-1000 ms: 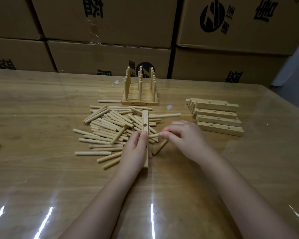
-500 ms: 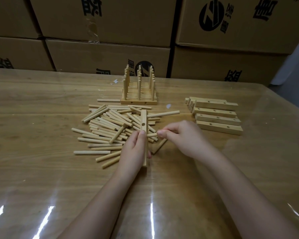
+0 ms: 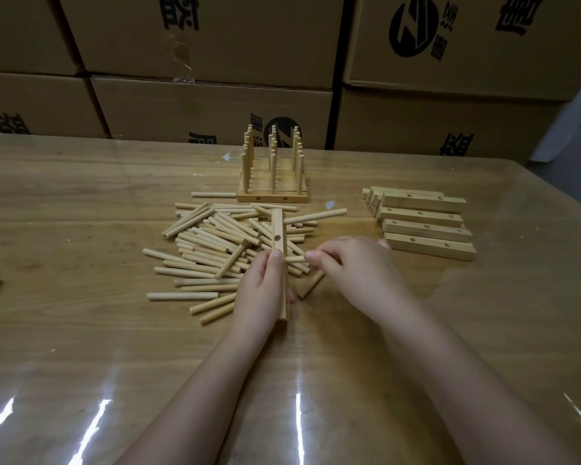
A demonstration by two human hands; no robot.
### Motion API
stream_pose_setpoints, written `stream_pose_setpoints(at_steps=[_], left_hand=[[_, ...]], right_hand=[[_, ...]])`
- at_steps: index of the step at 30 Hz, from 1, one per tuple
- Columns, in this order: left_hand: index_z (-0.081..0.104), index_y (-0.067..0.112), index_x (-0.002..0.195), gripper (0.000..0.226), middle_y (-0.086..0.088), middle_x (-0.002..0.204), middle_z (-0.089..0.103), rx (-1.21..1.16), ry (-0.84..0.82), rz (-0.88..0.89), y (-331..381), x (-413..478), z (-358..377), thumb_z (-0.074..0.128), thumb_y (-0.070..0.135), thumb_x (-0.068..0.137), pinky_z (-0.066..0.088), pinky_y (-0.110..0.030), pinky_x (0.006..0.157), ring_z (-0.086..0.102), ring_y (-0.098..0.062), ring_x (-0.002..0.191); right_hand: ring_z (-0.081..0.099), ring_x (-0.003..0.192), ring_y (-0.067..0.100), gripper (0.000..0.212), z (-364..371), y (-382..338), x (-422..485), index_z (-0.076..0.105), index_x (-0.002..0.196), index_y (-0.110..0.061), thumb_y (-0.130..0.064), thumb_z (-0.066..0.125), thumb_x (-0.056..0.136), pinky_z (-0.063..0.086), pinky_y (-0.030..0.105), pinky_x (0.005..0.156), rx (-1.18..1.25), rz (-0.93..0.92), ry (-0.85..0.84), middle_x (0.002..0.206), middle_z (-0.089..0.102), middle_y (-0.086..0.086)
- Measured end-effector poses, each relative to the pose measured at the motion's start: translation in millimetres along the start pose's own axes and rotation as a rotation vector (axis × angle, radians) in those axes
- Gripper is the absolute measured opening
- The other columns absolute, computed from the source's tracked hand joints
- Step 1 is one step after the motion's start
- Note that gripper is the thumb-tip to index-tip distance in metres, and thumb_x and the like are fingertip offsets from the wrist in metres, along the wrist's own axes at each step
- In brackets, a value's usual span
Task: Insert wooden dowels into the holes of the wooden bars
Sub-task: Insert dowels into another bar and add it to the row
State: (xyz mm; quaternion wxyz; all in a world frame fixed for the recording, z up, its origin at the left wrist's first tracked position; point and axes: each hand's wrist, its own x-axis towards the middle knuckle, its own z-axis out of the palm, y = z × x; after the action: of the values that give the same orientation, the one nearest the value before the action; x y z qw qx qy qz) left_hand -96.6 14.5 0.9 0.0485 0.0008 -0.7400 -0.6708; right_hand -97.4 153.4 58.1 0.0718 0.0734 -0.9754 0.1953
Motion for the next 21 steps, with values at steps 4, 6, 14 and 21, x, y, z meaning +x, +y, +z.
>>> stream_pose_setpoints(at_steps=[4, 6, 14, 21], left_hand=[[0.059, 0.016, 0.089, 0.032, -0.002, 0.052, 0.057, -0.037, 0.013, -0.026, 0.9, 0.7, 0.8, 0.034, 0.032, 0.101, 0.045, -0.027, 0.054, 0.056, -0.01, 0.048], [0.06, 0.012, 0.092, 0.033, -0.004, 0.052, 0.057, -0.038, 0.017, -0.029, 1.0, 0.9, 1.1, 0.034, 0.03, 0.101, 0.045, -0.028, 0.056, 0.056, -0.012, 0.049], [0.058, 0.011, 0.09, 0.033, -0.001, 0.051, 0.055, -0.012, 0.014, 0.004, -1.3, 0.6, 1.7, 0.034, 0.03, 0.102, 0.044, -0.03, 0.058, 0.054, -0.011, 0.049], [0.058, 0.017, 0.088, 0.03, 0.001, 0.052, 0.056, -0.04, 0.037, -0.012, -0.7, 1.6, 1.0, 0.035, 0.031, 0.101, 0.043, -0.016, 0.047, 0.055, -0.007, 0.046]], right_hand=[[0.052, 0.095, 0.017, 0.034, -2.9, -5.8, -0.9, 0.062, 0.101, -0.024, -0.042, 0.034, 0.097, 0.031, 0.032, 0.074, -0.326, -0.27, 0.122, 0.098, 0.059, -0.007], [0.051, 0.098, 0.018, 0.029, 2.0, -5.4, -1.7, 0.058, 0.108, -0.022, -0.038, 0.036, 0.098, 0.032, 0.028, 0.068, -0.306, -0.328, 0.105, 0.102, 0.055, -0.004], [0.054, 0.097, 0.015, 0.023, 9.6, 3.2, 0.8, 0.056, 0.109, -0.023, -0.037, 0.049, 0.093, 0.041, 0.027, 0.073, -0.236, -0.382, 0.14, 0.105, 0.059, -0.006], [0.051, 0.072, 0.003, 0.033, 12.7, 13.0, 5.8, 0.051, 0.113, -0.027, -0.036, 0.064, 0.084, 0.045, 0.026, 0.063, 0.111, -0.282, 0.097, 0.084, 0.051, -0.019]])
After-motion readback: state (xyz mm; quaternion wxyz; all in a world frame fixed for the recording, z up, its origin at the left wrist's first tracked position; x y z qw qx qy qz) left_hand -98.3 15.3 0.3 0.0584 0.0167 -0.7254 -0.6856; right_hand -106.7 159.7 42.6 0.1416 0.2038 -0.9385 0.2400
